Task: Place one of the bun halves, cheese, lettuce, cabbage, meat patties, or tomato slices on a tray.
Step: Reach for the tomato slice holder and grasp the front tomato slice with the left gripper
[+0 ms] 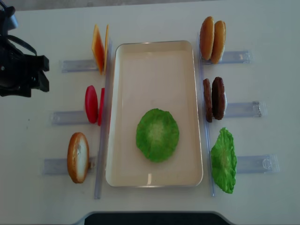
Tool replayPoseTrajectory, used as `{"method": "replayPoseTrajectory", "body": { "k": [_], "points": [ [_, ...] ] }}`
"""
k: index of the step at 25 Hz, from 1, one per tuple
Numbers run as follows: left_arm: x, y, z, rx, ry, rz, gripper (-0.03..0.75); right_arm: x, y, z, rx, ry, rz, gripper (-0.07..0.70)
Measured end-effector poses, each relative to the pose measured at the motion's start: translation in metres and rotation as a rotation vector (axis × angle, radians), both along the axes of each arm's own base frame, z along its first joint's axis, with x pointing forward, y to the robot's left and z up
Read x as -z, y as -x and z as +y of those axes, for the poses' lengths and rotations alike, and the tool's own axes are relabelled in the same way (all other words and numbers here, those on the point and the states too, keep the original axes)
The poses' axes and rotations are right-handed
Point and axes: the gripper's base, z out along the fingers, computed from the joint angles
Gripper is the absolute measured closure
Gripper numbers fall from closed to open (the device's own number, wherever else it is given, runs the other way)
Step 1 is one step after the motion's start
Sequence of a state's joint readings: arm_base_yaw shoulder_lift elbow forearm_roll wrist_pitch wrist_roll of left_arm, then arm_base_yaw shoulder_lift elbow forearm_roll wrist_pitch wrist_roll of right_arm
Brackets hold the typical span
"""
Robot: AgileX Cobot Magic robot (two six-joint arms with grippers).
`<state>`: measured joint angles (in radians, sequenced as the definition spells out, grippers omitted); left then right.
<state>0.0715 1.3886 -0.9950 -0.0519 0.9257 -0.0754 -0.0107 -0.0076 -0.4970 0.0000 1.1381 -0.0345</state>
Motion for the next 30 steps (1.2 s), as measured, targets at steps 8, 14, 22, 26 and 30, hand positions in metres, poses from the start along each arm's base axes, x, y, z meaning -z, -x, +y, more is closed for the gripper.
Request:
{"method": "replayPoseTrajectory", "body": {
  "k": [8,14,22,26,30],
  "points": [
    [0.000,0.000,-0.003,-0.013,0.041,-0.003,0.305,0.000,0.000,0.000,0.000,0.000,-0.001,0.218],
    [0.001,-0.001,-0.020,0.041,0.051,0.004,0.305,0.000,0.000,0.000,0.000,0.000,-0.001,0.218],
    [0.012,-0.004,-0.079,0.129,0.084,0.023,0.305,0.000,0.000,0.000,0.000,0.000,-0.001,0.218],
    [0.015,-0.002,-0.102,0.167,0.100,0.013,0.305,0.000,0.000,0.000,0.000,0.000,-0.001,0.218],
    [0.023,-0.002,-0.117,0.188,0.105,0.034,0.305,0.000,0.000,0.000,0.000,0.000,-0.001,0.218]
  ]
}}
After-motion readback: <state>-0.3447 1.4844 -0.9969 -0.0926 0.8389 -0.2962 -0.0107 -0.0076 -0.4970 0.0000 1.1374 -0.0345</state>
